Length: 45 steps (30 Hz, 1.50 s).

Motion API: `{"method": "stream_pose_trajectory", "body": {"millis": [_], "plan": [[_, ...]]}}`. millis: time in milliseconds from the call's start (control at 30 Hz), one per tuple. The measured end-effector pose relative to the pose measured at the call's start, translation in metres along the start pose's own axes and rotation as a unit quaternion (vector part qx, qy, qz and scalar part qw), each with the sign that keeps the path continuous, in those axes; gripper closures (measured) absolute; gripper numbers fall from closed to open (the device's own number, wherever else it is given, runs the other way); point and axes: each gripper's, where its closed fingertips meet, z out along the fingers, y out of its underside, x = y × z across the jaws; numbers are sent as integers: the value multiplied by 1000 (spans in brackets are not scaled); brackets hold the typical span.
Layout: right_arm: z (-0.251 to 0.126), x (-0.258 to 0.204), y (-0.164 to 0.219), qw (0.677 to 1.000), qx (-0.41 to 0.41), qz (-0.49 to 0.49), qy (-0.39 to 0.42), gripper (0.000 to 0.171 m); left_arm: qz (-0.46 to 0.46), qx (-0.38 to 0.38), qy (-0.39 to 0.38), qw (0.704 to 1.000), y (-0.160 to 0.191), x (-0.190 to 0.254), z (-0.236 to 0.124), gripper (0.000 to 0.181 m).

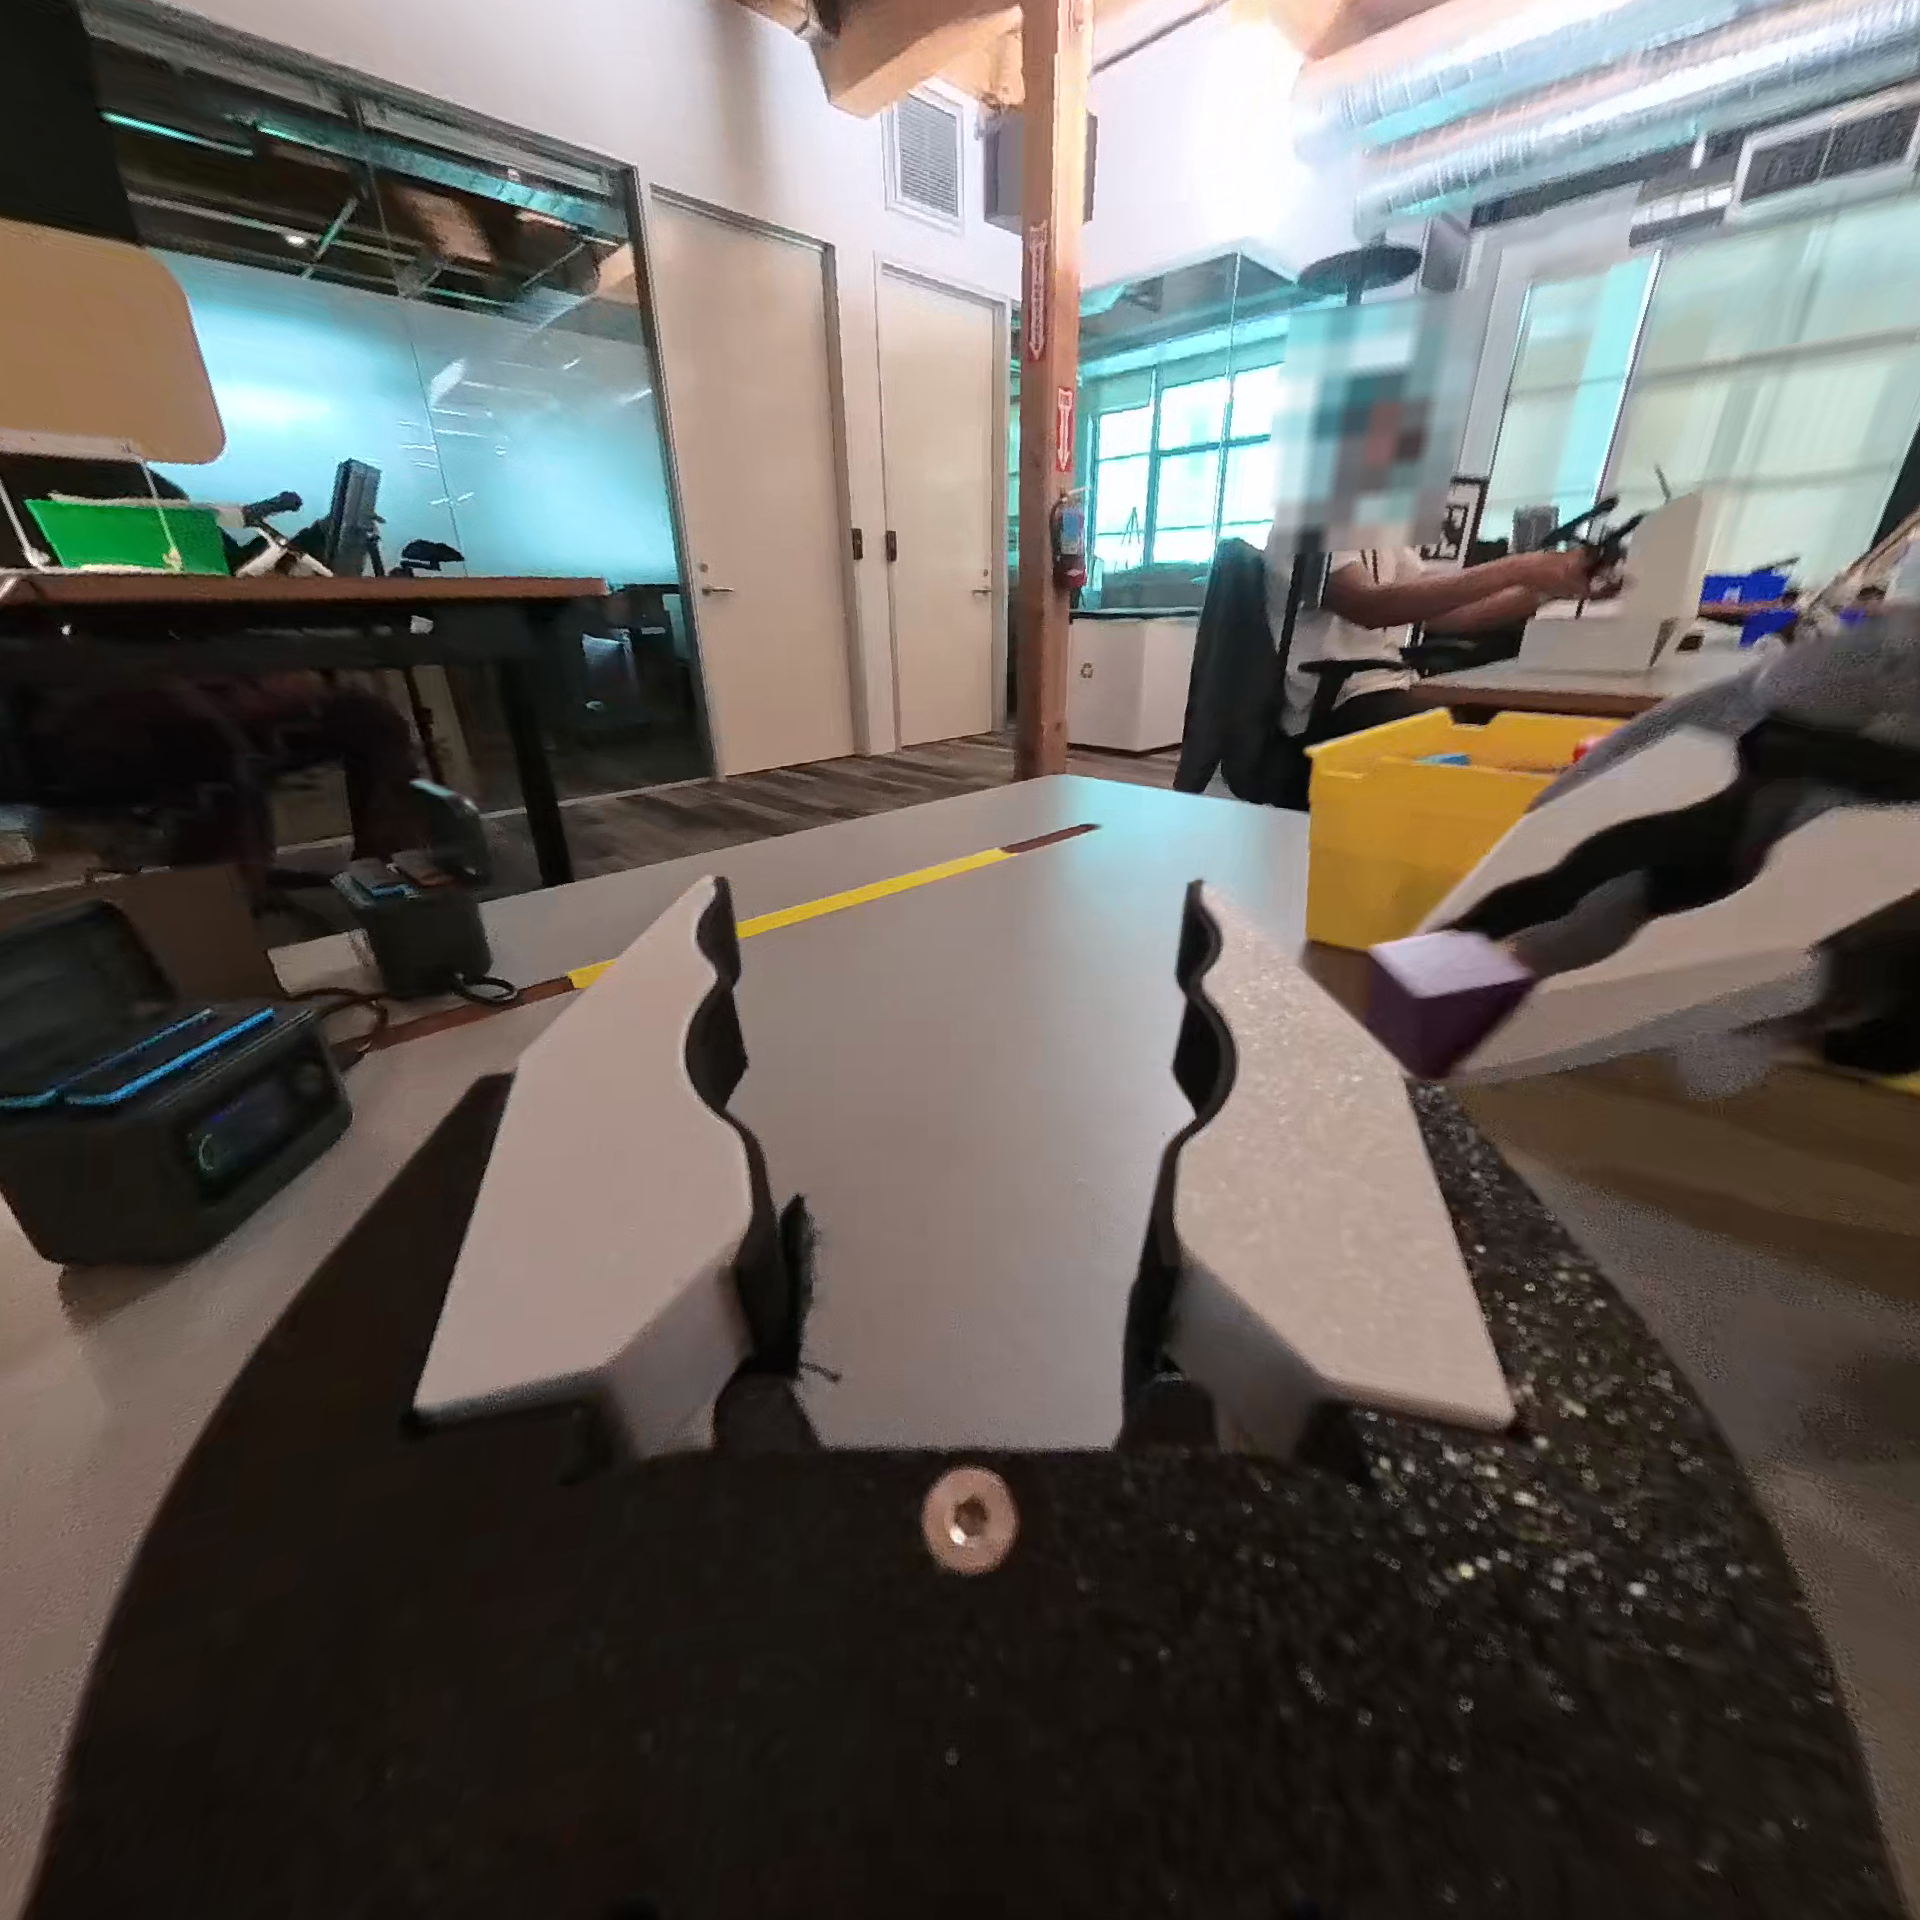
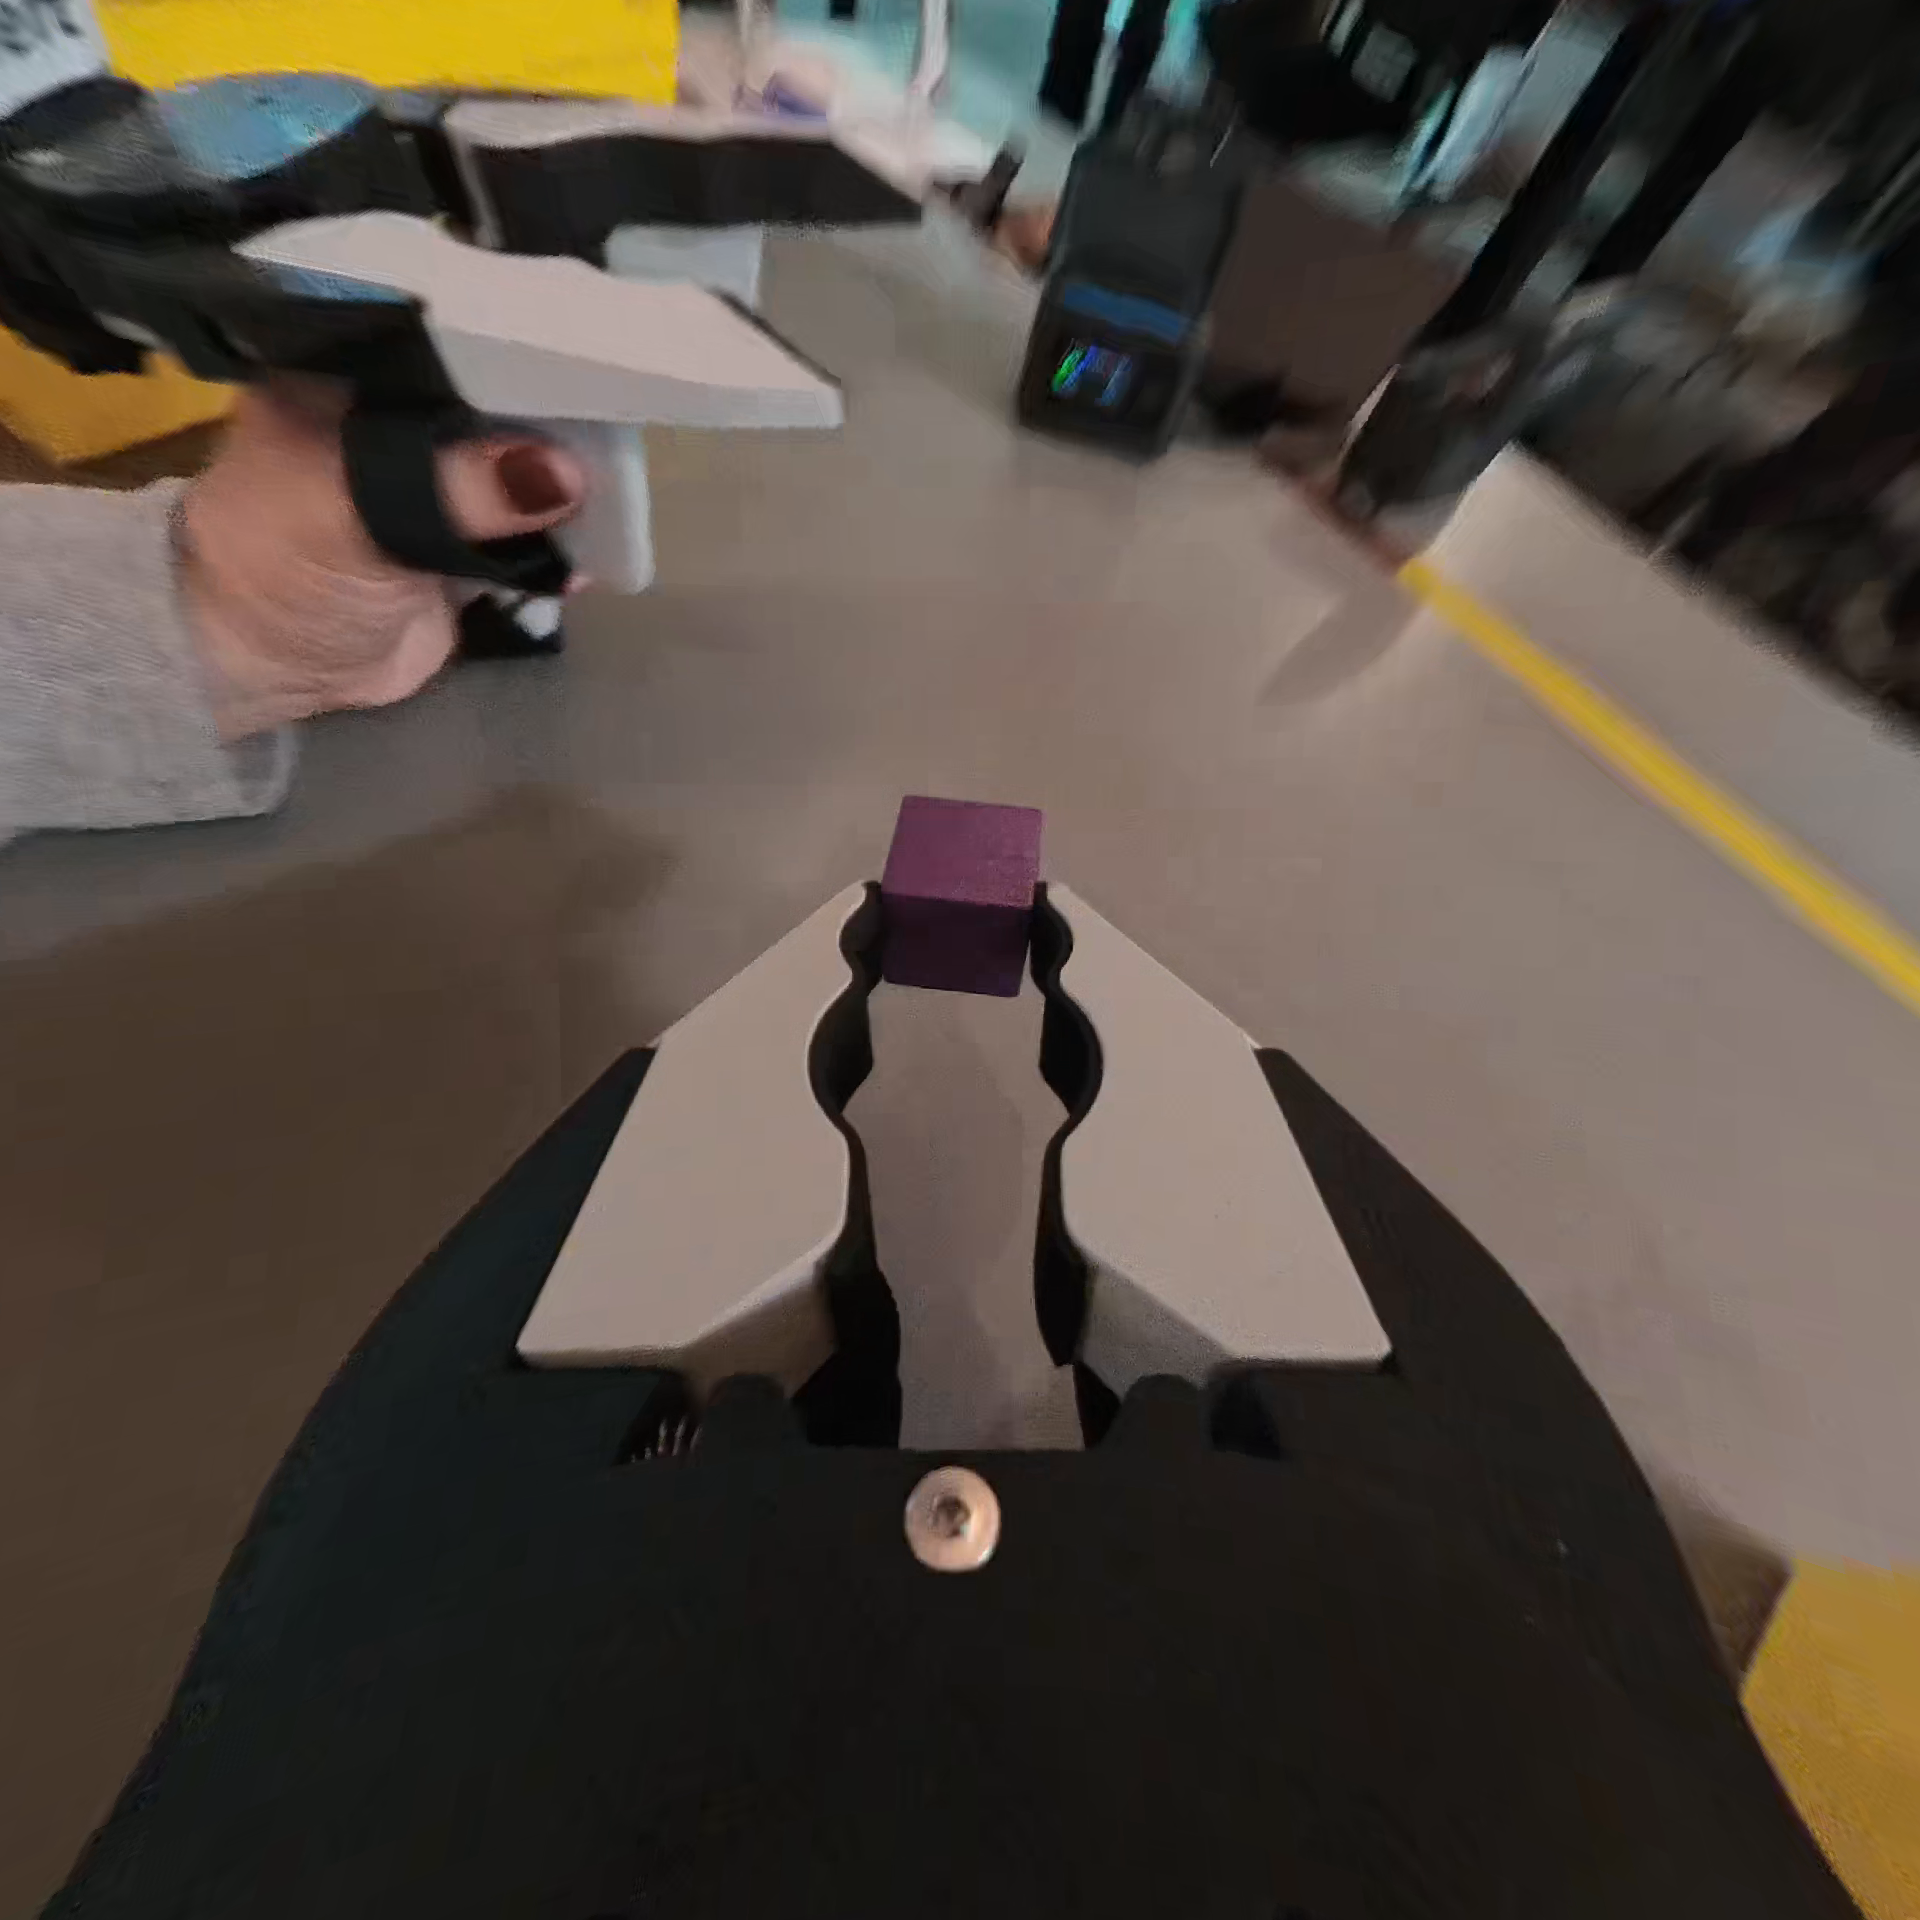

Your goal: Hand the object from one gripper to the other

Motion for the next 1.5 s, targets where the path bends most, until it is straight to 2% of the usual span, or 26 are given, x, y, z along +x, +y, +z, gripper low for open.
{"method": "stream_pose_trajectory", "body": {"millis": [100, 167, 300, 400, 467, 533, 667, 800, 867, 967, 1067, 1200, 1300, 1400, 1500], "plan": [[-48, -18, 8, 995, -80, 40, -52, 144, 28, -22, 10, 999, 7, 9, 5, 100], [-93, -15, 11, 991, -122, 32, -46, 144, 39, -31, 13, 999, 9, 12, 7, 102], [-198, 26, 18, 984, -170, 22, 54, 144, 40, -32, 12, 999, 10, 13, 8, 105], [-272, 73, 56, 951, -235, 87, 180, 144, 33, -35, 10, 999, 12, 12, 9, 107], [-305, 93, 93, 920, -289, 140, 223, 145, 28, -35, 9, 999, 11, 10, 9, 107], [-314, 102, 124, 907, -322, 169, 212, 144, 26, -36, 9, 999, 12, 10, 9, 108], [-305, 110, 160, 900, -348, 192, 179, 144, 25, -37, 12, 999, 12, 11, 9, 110], [-297, 115, 174, 892, -361, 203, 180, 143, 22, -36, 12, 999, 12, 11, 9, 110], [-296, 117, 174, 888, -367, 201, 190, 131, 21, -36, 11, 999, 12, 10, 9, 110], [-296, 121, 153, 897, -344, 172, 216, 127, 20, -36, 10, 999, 12, 10, 9, 110], [-281, 128, 98, 923, -264, 110, 256, 127, 24, -40, 8, 999, 13, 10, 10, 110], [-215, 116, -11, 958, -62, -9, 282, 126, 36, -44, 4, 998, 14, 10, 11, 111], [-144, 76, -71, 967, 120, -30, 225, 121, 50, -50, 1, 997, 15, 10, 10, 111], [-70, 51, -82, 964, 202, 11, 173, 118, 54, -38, -2, 998, 11, 9, 6, 111], [-16, 54, -76, 951, 229, -4, 207, 116, 52, -35, -11, 998, 10, 4, 5, 110]]}}
